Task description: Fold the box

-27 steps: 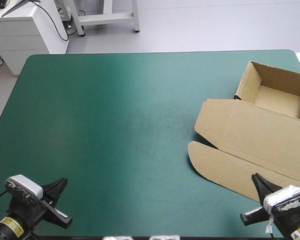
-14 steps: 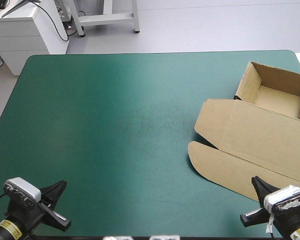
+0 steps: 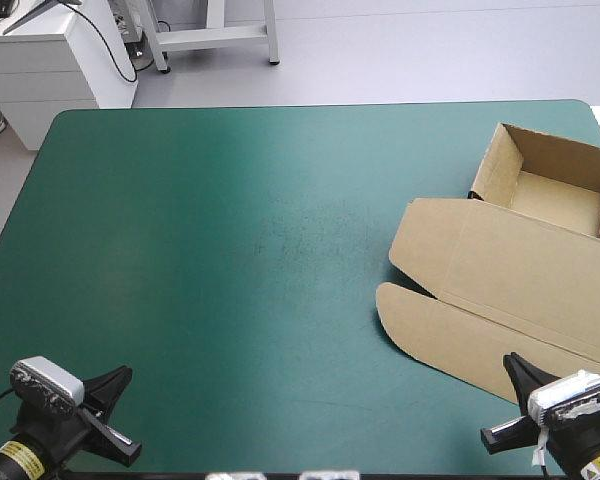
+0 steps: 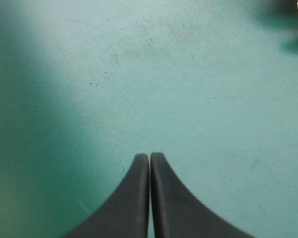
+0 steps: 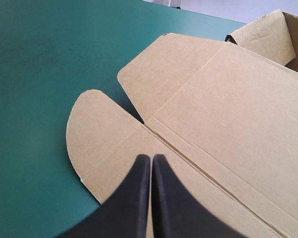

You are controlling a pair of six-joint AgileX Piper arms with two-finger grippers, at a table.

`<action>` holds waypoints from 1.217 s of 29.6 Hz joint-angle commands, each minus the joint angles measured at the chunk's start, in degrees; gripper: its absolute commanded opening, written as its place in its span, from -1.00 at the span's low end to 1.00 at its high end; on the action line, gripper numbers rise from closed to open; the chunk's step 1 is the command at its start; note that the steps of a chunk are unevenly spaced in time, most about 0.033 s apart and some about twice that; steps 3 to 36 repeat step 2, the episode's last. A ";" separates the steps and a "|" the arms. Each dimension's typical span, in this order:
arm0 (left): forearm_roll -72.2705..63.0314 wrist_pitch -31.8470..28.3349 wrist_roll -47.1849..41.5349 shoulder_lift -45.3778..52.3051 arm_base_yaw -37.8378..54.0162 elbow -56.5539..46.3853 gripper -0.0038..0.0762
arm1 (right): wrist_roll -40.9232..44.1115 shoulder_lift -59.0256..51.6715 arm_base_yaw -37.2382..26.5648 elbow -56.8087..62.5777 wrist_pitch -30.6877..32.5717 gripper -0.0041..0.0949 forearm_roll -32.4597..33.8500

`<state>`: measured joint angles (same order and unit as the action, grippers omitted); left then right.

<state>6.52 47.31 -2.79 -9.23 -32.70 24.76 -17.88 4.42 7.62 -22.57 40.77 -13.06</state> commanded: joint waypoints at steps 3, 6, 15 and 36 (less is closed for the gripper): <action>0.19 -3.66 -0.09 -0.65 -0.14 1.35 -0.92 | -0.12 0.71 0.10 -1.64 -4.01 -0.92 -0.12; 0.19 -3.66 -0.09 -0.65 -0.14 1.35 -0.92 | -0.12 0.71 0.10 -1.64 -4.01 -0.92 -0.12; 0.19 -3.66 -0.09 -0.65 -0.14 1.35 -0.92 | -0.12 0.71 0.10 -1.64 -4.01 -0.92 -0.12; 0.19 -3.66 -0.09 -0.65 -0.14 1.35 -0.92 | -0.12 0.71 0.10 -1.64 -4.01 -0.92 -0.12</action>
